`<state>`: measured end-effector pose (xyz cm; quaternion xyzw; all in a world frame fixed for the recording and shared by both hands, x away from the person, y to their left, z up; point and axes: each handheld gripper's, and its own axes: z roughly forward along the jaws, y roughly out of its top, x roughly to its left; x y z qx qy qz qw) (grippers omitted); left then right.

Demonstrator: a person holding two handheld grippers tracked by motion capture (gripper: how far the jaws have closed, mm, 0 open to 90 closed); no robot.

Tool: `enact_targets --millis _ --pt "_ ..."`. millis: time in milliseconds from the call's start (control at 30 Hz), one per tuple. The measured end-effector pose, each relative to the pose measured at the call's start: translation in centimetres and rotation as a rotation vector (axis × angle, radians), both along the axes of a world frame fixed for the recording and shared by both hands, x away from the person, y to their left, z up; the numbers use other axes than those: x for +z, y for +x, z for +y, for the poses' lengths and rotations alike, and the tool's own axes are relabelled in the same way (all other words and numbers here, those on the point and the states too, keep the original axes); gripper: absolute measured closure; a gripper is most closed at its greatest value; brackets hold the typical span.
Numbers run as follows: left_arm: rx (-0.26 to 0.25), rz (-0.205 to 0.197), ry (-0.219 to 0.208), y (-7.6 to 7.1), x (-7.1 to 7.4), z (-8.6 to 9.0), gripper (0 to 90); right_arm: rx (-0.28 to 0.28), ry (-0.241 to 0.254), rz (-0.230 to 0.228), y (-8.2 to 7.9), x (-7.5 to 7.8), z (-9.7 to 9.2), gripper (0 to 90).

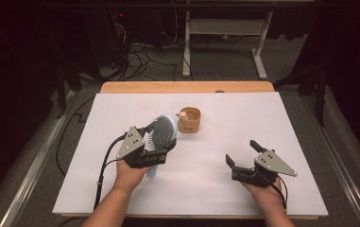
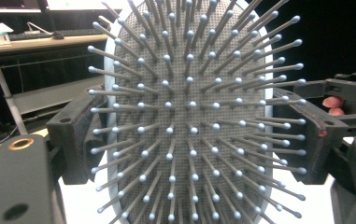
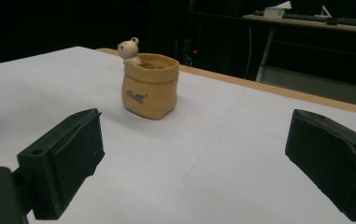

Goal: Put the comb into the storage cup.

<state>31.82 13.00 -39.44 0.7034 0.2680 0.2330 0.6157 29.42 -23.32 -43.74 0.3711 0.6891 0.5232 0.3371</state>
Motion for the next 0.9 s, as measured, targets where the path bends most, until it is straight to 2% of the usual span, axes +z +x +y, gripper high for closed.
enact_targets --millis 167,400,800,900 --pt "-0.002 -0.003 0.008 -0.1 -0.1 -0.1 20.6 0.038 0.012 0.016 0.7 0.8 1.7 5.0" --pt "-0.001 -0.004 0.021 -0.3 -0.4 -0.2 20.6 0.103 0.038 0.011 1.4 1.8 3.6 4.4" --pt "0.007 -0.013 0.029 -0.4 -0.6 -0.3 20.6 0.158 0.072 0.02 2.1 2.9 5.7 4.5" --pt "0.003 -0.015 0.033 -0.5 -0.6 -0.5 20.6 0.17 0.075 0.01 2.1 3.4 6.2 4.6"
